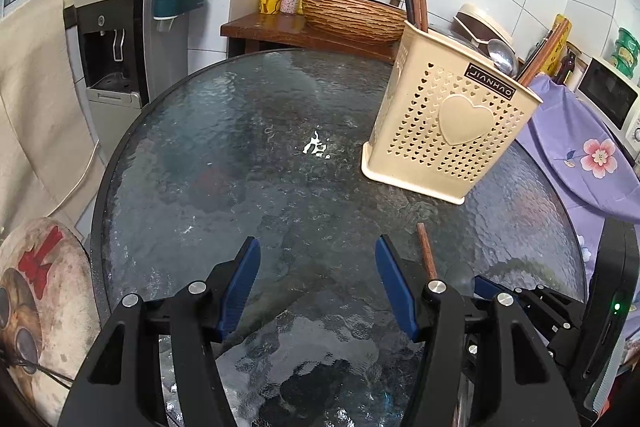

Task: Organize utensils
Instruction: 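Grasp the clear plastic spoon with the right tool while the left tool grasps the last wooden chopstick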

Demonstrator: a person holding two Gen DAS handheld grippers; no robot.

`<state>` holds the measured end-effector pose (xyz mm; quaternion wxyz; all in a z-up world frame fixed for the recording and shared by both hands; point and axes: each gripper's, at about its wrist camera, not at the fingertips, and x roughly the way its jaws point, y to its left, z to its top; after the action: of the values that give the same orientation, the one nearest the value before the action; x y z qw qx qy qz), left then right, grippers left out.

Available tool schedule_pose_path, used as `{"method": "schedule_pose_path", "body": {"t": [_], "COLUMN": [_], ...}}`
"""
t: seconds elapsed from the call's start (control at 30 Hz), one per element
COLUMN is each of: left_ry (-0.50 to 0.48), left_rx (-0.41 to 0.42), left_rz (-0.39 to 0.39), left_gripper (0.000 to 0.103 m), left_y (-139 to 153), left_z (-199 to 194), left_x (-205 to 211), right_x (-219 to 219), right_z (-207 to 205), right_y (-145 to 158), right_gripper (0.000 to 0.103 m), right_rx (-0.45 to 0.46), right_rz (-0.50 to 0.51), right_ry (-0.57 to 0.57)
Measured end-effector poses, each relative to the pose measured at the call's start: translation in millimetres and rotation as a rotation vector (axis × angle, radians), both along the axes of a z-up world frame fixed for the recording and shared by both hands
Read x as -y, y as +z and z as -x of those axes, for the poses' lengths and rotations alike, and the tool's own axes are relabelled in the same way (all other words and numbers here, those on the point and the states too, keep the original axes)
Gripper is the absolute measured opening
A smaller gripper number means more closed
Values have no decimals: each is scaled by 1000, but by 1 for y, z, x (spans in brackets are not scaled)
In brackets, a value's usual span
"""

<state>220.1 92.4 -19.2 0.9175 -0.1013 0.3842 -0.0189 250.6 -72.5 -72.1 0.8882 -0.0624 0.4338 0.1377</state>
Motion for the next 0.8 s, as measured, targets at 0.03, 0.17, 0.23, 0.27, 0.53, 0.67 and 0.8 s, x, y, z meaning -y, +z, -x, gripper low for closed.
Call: {"method": "schedule_pose_path", "body": {"t": [0.03, 0.17, 0.23, 0.27, 0.53, 0.67, 0.8], "left_ry": [-5, -46, -81, -108, -250, -273, -281], "left_rx": [-5, -27, -41, -51, -108, -136, -149], "left_rz": [-1, 3, 36, 51, 0, -66, -94], "left_gripper": [58, 58, 58, 58, 51, 42, 34], "left_y": [-1, -6, -8, -9, -25, -35, -40], "left_z": [-1, -2, -4, -5, -19, -27, -33], "left_x": [1, 11, 17, 24, 82, 102, 112], "right_x": [1, 14, 25, 30, 72, 83, 90], "right_z": [-1, -1, -1, -1, 0, 2, 6], "right_y": [0, 3, 8, 11, 34, 38, 40], "right_gripper": [36, 36, 36, 36, 36, 36, 36], "right_rx": [0, 3, 30, 45, 129, 139, 151], "right_rz": [-4, -72, -91, -97, -139, -147, -139], "right_ry": [2, 10, 8, 4, -46, -62, -74]}}
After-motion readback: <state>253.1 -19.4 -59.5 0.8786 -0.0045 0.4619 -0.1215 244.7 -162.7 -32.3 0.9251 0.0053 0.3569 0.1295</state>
